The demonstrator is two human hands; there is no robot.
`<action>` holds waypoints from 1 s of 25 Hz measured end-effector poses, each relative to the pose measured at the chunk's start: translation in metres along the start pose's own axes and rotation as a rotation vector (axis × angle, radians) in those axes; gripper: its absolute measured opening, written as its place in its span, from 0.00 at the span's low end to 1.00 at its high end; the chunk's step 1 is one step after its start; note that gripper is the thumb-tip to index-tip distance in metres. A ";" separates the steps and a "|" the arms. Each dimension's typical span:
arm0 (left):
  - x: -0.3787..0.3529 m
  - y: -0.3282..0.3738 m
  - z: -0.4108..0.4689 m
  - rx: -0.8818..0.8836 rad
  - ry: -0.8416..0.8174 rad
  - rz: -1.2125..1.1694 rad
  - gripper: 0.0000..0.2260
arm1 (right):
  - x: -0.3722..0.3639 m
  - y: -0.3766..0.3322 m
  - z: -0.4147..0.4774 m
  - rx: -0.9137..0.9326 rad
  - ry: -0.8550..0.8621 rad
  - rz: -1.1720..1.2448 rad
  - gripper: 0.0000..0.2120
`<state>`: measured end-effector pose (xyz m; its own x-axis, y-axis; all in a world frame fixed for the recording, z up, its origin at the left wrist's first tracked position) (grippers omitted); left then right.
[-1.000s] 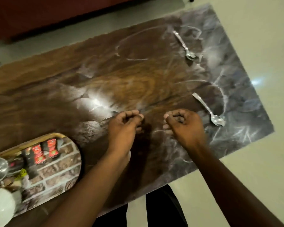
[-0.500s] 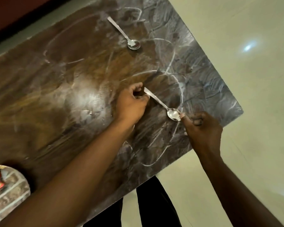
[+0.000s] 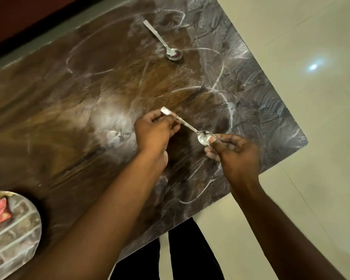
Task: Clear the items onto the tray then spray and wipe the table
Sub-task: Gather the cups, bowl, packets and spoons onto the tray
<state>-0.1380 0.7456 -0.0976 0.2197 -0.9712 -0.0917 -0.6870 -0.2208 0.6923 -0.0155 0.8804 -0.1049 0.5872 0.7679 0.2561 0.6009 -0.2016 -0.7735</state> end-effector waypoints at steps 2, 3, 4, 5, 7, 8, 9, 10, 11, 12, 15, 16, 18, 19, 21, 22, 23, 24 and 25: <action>0.036 0.012 -0.012 0.038 0.065 -0.182 0.09 | -0.025 -0.008 -0.016 0.037 -0.061 -0.015 0.06; 0.060 0.018 -0.017 0.039 0.096 -0.266 0.09 | -0.041 -0.011 -0.025 0.051 -0.098 -0.025 0.05; 0.086 0.022 -0.023 0.038 0.139 -0.342 0.09 | -0.059 -0.011 -0.035 0.062 -0.146 -0.043 0.05; 0.111 0.024 -0.028 0.041 0.185 -0.413 0.08 | -0.075 -0.011 -0.045 0.071 -0.194 -0.067 0.05; 0.166 0.027 -0.042 0.049 0.268 -0.538 0.06 | -0.113 -0.008 -0.069 0.104 -0.302 -0.108 0.04; 0.197 0.029 -0.048 0.041 0.303 -0.581 0.05 | -0.135 -0.005 -0.082 0.113 -0.359 -0.132 0.04; 0.227 0.029 -0.053 0.028 0.339 -0.613 0.04 | -0.156 -0.001 -0.097 0.111 -0.417 -0.167 0.04; 0.257 0.029 -0.059 0.017 0.381 -0.642 0.03 | -0.176 0.003 -0.112 0.106 -0.473 -0.209 0.03; 0.284 0.027 -0.064 0.013 0.428 -0.667 0.03 | -0.195 0.009 -0.127 0.103 -0.520 -0.248 0.03; 0.310 0.024 -0.069 0.016 0.475 -0.693 0.02 | -0.212 0.015 -0.141 0.102 -0.560 -0.281 0.02; 0.368 0.015 -0.077 0.028 0.578 -0.753 0.02 | -0.254 0.035 -0.174 0.127 -0.636 -0.383 0.03; 0.384 0.012 -0.077 0.037 0.610 -0.769 0.02 | -0.268 0.040 -0.183 0.150 -0.652 -0.428 0.03; 0.407 0.009 -0.074 0.058 0.658 -0.802 0.02 | -0.293 0.048 -0.195 0.186 -0.675 -0.508 0.03; 0.416 0.009 -0.072 0.065 0.672 -0.817 0.04 | -0.305 0.050 -0.199 0.203 -0.677 -0.538 0.04; 0.428 0.009 -0.067 0.079 0.689 -0.835 0.06 | -0.324 0.052 -0.205 0.230 -0.668 -0.587 0.06; 0.431 0.010 -0.064 0.088 0.691 -0.841 0.06 | -0.331 0.053 -0.207 0.236 -0.666 -0.606 0.07; 0.434 0.011 -0.061 0.098 0.691 -0.846 0.05 | -0.337 0.054 -0.208 0.247 -0.665 -0.631 0.07; 0.436 0.011 -0.058 0.113 0.694 -0.850 0.04 | -0.342 0.056 -0.209 0.265 -0.667 -0.665 0.06; 0.439 0.010 -0.055 0.127 0.696 -0.849 0.04 | -0.345 0.058 -0.211 0.290 -0.669 -0.701 0.05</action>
<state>-0.0104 0.3216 -0.0914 0.9679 -0.2459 -0.0516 -0.1855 -0.8379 0.5134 -0.0694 0.4756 -0.1160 -0.3255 0.8576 0.3982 0.4863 0.5130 -0.7073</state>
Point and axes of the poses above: each hand's wrist, its own z-axis towards the middle knuckle, its own x-axis out of the back of the hand, y = z × x, the point moved 1 cm from there along z, towards the middle knuckle, and after that the axes turned 8 degrees about -z, right-handed, at the moved point
